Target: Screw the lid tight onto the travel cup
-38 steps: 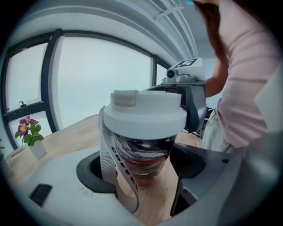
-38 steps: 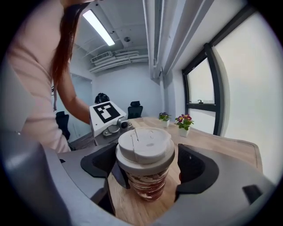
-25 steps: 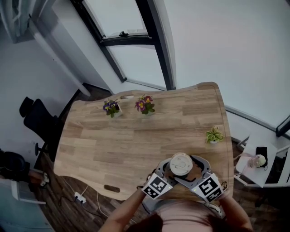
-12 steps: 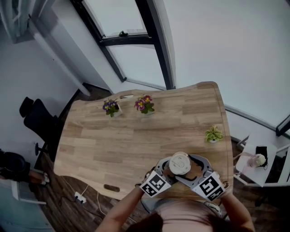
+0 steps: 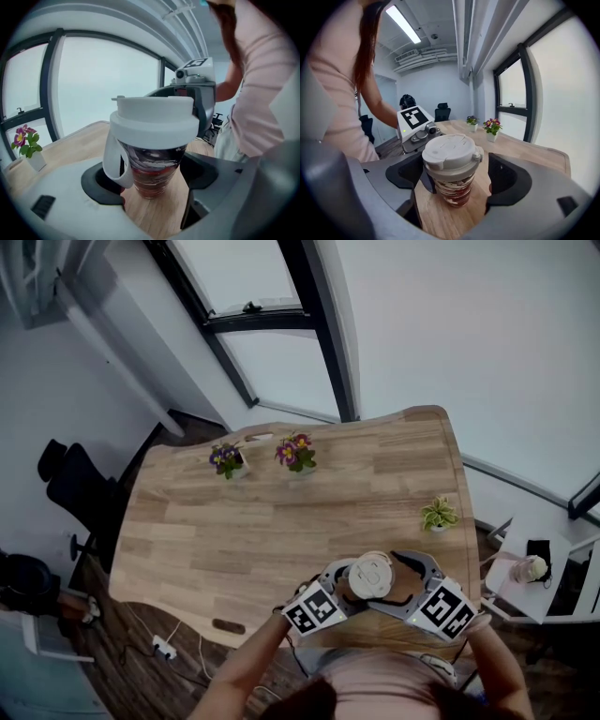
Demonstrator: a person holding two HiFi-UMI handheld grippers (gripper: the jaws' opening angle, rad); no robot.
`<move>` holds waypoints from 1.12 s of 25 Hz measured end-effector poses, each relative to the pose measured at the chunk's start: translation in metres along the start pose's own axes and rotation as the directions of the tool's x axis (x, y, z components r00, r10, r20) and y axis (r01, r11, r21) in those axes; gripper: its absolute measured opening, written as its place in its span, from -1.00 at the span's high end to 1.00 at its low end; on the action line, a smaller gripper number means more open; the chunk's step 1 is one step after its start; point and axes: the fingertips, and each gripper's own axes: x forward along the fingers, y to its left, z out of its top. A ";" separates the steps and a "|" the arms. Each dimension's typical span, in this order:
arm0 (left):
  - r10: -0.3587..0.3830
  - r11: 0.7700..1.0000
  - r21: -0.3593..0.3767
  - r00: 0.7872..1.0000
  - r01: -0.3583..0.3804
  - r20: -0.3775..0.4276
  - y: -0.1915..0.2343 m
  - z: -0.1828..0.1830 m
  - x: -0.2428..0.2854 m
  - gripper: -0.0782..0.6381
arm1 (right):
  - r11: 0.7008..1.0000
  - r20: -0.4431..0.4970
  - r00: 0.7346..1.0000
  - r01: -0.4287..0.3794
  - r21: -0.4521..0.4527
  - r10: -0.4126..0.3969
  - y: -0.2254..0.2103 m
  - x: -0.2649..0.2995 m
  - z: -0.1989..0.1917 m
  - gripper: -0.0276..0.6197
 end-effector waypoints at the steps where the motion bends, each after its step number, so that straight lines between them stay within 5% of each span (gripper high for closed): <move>1: -0.021 1.000 0.011 1.000 0.021 -0.014 -0.001 0.000 0.000 -0.21 | 1.000 -0.008 1.000 -0.030 -0.008 0.030 0.001 0.002 0.000 -0.29; 4: -0.019 1.000 0.010 0.999 0.019 -0.028 0.000 0.001 0.000 -0.21 | 0.999 0.004 0.999 -0.048 -0.022 0.048 0.003 0.004 0.002 -0.29; 16: 0.196 0.976 -0.102 0.980 -0.191 0.043 0.013 0.004 0.004 -0.21 | 0.972 0.060 0.974 0.214 0.094 -0.220 -0.008 0.001 0.000 -0.27; 24: -0.007 1.000 -0.001 1.000 0.007 -0.011 0.005 0.002 0.003 -0.21 | 0.992 -0.023 0.999 0.045 -0.117 -0.048 -0.002 0.005 0.001 -0.27; 28: 0.023 1.000 -0.010 1.000 -0.023 -0.011 0.006 0.003 0.002 -0.21 | 0.991 -0.015 0.998 0.061 -0.123 -0.063 -0.002 0.005 0.003 -0.27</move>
